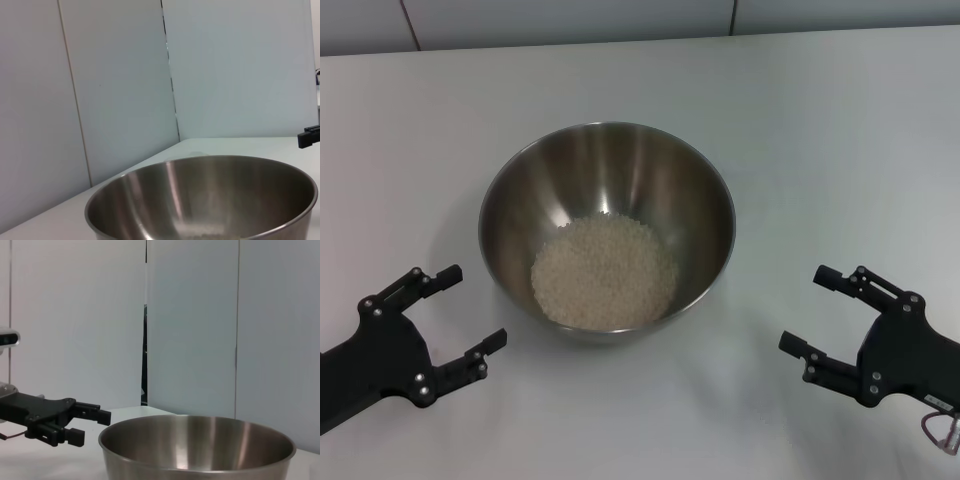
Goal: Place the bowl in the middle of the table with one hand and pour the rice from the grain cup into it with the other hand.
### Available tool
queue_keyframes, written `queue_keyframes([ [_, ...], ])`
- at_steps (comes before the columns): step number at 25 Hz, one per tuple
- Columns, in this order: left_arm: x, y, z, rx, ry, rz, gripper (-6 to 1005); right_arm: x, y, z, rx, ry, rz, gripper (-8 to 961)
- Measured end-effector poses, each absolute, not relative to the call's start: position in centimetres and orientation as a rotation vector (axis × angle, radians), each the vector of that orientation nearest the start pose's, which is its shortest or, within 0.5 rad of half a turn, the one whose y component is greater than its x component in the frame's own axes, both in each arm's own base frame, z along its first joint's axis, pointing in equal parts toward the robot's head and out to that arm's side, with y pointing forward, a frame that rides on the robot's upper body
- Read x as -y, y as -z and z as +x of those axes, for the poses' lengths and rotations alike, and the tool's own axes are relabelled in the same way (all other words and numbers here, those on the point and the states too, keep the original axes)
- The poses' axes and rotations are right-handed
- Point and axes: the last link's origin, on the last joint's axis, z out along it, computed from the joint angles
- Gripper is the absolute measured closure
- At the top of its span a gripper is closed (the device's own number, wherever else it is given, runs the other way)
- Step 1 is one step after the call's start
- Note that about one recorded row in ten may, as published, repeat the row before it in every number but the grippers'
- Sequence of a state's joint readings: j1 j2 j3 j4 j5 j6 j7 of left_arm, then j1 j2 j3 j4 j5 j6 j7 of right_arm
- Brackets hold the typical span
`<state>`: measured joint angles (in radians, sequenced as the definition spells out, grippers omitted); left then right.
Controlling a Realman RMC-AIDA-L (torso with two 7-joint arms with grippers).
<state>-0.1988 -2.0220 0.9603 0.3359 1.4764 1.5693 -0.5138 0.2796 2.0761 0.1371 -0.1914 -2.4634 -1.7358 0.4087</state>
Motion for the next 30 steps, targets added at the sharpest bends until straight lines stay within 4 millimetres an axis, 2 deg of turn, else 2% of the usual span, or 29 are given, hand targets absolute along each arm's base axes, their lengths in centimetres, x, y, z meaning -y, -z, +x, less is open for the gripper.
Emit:
queue_keyframes([
  [30,-21.85,1.72,-33.95,0.184,0.755,-2.44,172,-20.14,3.28,33.22,-0.273,-0.883,-2.359,151],
])
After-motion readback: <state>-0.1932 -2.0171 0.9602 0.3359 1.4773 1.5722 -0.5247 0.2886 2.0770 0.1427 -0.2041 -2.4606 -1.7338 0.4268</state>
